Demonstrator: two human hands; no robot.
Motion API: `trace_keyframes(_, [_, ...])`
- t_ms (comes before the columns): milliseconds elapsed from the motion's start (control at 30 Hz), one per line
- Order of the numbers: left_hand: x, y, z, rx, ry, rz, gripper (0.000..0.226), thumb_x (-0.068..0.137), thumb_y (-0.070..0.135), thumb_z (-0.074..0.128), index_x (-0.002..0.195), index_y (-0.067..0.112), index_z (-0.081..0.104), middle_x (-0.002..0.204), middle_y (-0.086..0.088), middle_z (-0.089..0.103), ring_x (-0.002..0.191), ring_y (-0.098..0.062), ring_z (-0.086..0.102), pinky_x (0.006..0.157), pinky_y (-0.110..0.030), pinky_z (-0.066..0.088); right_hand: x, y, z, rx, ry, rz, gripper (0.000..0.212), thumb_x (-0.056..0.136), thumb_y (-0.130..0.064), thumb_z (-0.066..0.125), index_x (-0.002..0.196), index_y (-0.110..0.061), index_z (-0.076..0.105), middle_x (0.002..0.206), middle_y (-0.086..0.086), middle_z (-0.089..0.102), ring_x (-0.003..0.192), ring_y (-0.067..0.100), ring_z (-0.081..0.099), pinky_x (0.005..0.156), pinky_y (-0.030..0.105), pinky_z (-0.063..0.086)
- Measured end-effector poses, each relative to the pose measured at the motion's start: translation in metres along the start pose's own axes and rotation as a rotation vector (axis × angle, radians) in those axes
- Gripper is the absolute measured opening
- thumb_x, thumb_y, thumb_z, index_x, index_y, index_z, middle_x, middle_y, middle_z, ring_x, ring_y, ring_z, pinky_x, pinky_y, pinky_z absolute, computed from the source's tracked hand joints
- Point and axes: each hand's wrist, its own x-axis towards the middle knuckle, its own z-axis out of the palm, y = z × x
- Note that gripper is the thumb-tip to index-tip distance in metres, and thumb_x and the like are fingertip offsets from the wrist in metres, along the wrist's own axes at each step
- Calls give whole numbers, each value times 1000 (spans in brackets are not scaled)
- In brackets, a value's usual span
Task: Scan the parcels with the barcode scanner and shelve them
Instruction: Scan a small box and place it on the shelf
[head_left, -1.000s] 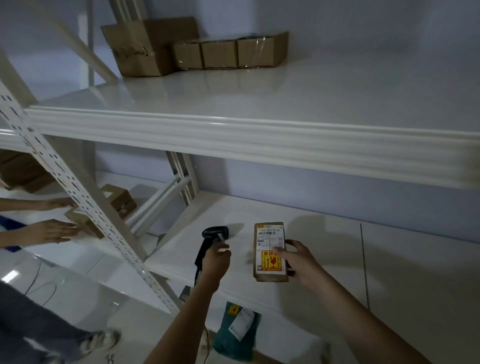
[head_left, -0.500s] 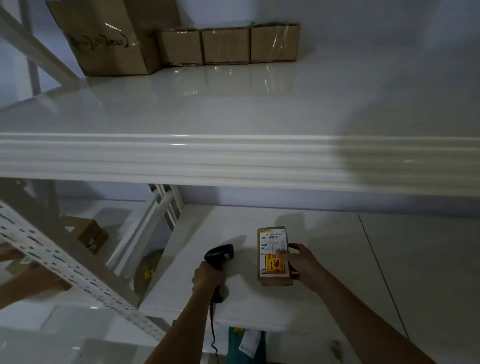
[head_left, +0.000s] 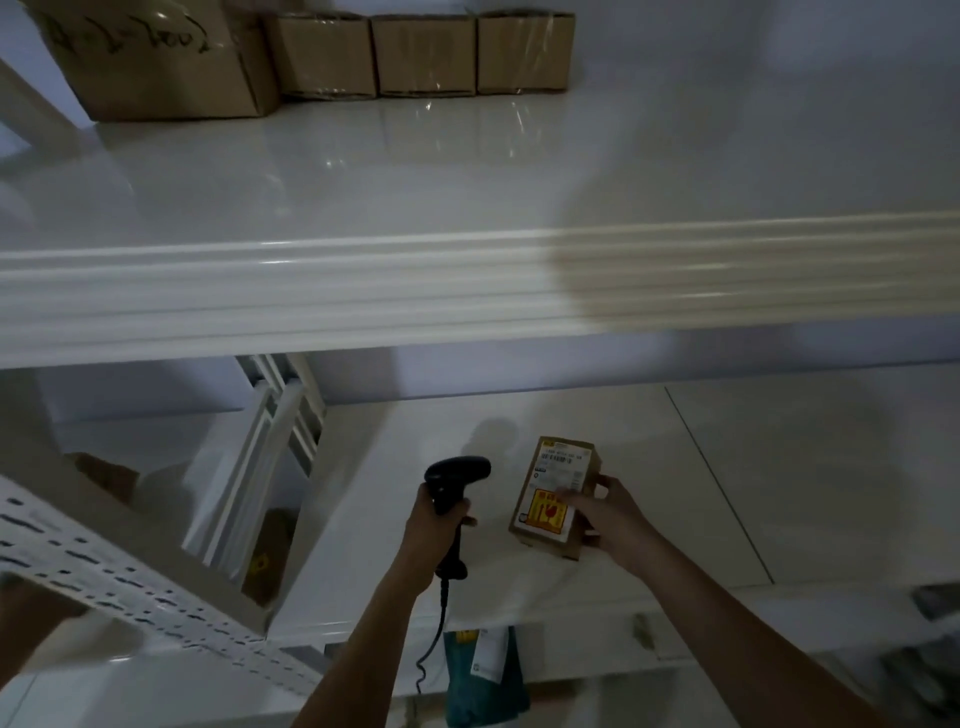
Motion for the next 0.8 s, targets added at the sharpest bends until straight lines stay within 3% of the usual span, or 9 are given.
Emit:
trace_keyframes(100, [-23,32,7,-99,-123,40,29,93,14,58,120,20,48,85,-9,65,60,-19,63,62,-34,56,-10,-2,-12,1,4,-54,76,77,-14,83,139,-12,40,118,14,67,96,28,69,71,39,58])
trace_keyframes(200, [-42,63,15,-120,-206,25,15,92,14,58,106,11,57,64,-9,59,56,-20,55,57,-32,51,-17,-4,-23,-14,48,-136,75,76,-14,85,137,-11,42,123,13,64,97,28,69,75,41,60])
trace_keyframes(333, [-62,91,34,-54,-241,47,11,90,17,61,86,7,61,63,-9,59,53,-20,53,55,-30,49,-27,-2,-35,-24,88,-248,77,73,-15,87,135,-10,42,125,12,62,102,29,68,88,51,57])
trace_keyframes(467, [-74,104,46,-18,-270,79,12,92,16,60,83,8,60,63,-9,59,52,-20,53,54,-30,49,-36,-4,-41,-22,99,-284,73,75,-11,84,134,-10,41,116,6,58,99,27,65,86,45,58])
trace_keyframes(667, [-86,112,48,33,-292,108,13,91,15,59,81,8,59,61,-8,58,52,-21,52,55,-31,49,-38,-8,-43,14,91,-298,71,78,-7,81,136,-9,40,120,11,59,99,30,65,88,47,57])
trace_keyframes(800, [-91,116,50,71,-305,129,15,91,15,56,79,8,58,60,-8,58,52,-21,51,57,-32,49,-40,-9,-42,24,67,-309,69,79,-7,80,134,-9,40,115,8,60,95,26,65,79,39,58])
